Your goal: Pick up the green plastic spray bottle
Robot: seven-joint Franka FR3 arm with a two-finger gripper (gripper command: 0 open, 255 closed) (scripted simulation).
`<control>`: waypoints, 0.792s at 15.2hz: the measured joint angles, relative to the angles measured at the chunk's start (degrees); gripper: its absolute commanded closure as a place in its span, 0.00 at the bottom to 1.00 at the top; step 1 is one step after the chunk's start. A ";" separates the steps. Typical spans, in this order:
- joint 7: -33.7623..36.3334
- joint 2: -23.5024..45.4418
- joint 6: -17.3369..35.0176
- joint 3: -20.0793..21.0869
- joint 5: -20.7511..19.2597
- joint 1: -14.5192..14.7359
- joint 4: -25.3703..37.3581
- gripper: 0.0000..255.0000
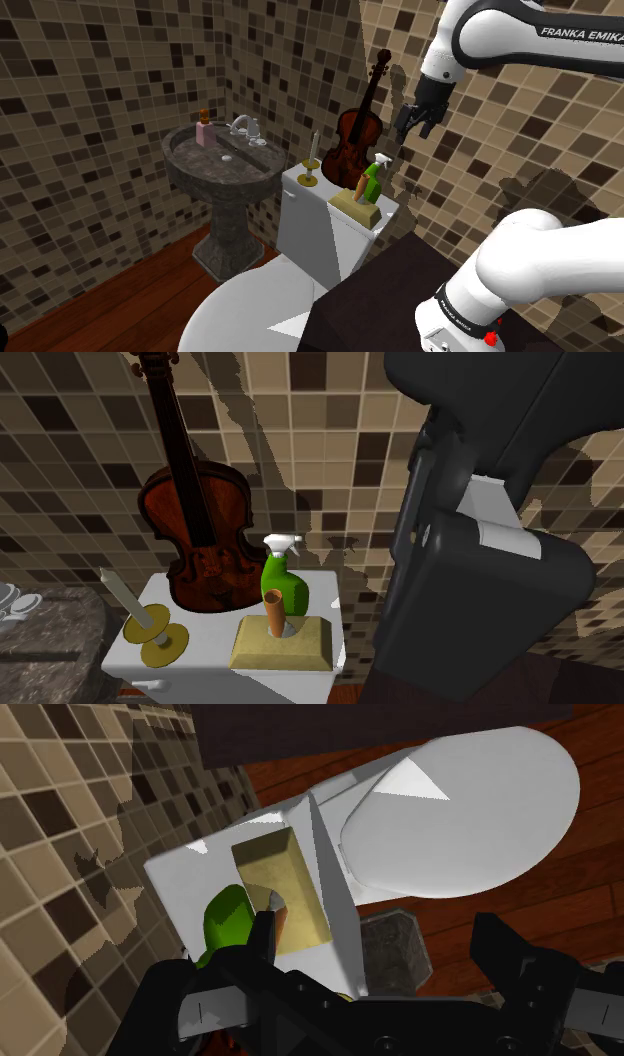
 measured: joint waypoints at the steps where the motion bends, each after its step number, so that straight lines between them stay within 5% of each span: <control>1: 0.00 0.00 0.00 0.00 0.00 0.00 0.00 0.00; 12: -11.48 18.17 12.44 -10.82 -2.21 -1.41 4.09 0.00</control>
